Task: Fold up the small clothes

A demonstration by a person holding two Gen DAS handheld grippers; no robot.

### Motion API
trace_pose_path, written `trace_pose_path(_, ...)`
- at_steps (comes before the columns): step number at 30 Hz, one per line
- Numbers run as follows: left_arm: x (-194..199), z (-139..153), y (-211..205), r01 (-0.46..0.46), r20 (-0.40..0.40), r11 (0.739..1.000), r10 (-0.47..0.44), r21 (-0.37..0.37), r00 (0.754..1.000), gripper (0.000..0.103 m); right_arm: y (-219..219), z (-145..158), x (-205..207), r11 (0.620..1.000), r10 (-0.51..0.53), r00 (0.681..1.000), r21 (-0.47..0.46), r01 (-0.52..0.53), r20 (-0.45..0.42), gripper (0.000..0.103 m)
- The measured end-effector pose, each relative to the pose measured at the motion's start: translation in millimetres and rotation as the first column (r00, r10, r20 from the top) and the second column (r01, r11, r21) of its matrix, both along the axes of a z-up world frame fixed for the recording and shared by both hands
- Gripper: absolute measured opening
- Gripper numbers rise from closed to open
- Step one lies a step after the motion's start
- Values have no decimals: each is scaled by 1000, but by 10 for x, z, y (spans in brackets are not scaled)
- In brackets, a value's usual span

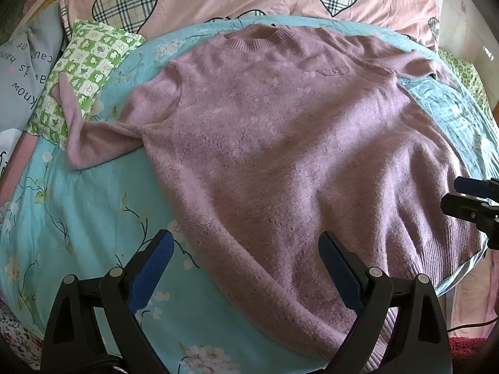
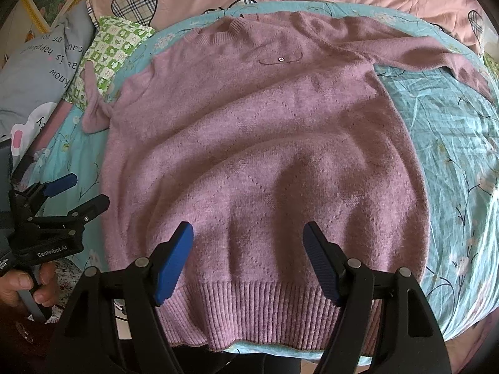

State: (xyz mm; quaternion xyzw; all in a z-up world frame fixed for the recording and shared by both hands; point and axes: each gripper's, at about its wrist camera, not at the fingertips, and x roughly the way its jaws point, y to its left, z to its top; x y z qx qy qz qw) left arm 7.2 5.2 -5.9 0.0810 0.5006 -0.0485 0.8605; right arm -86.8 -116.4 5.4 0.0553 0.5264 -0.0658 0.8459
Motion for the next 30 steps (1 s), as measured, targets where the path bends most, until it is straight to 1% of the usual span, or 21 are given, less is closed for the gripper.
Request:
trace_pose_path(6, 17, -20, 10, 5, -10, 1000, -5, 3, 1000, 94, -7, 50, -36, 1000, 0, 1000, -4, 0, -1, 73)
trace_pose_path(8, 27, -16, 17, 4, -17, 1000, -4, 3, 1000, 94, -20, -1, 48, 1000, 0, 1000, -3, 0, 1, 73)
trace_pose_path(9, 24, -17, 15, 4, -8, 1000, -4, 3, 1000, 94, -17, -5, 57, 1000, 0, 1000, -3, 0, 0, 73)
trace_pose_path(16, 60, -13, 14, 1, -3, 1000, -1, 3, 1000, 94, -30, -18, 55, 1000, 0, 1000, -1, 0, 1, 73)
trace_pose_path(20, 83, -23, 5, 1, -19, 1000, -1, 3, 1000, 94, -47, 0, 66, 1000, -3, 1000, 4, 3, -7, 73)
trace_pose_path(23, 112, -32, 9, -3, -3, 1000, 3, 6, 1000, 94, -62, 8, 85, 1000, -11, 1000, 14, 11, -17, 73)
trace_pose_path(25, 141, -35, 11, -11, -4, 1000, 11, 3, 1000, 94, -80, 17, 86, 1000, -13, 1000, 2, 13, -7, 73)
trace_pose_path(27, 175, -38, 23, -21, -9, 1000, 21, 0, 1000, 94, -118, 28, 74, 999, -6, 999, -40, 8, 40, 73)
trace_pose_path(30, 239, -44, 56, -29, -5, 1000, 29, -10, 1000, 94, -230, 57, 66, 999, -31, 998, -33, 33, 58, 73)
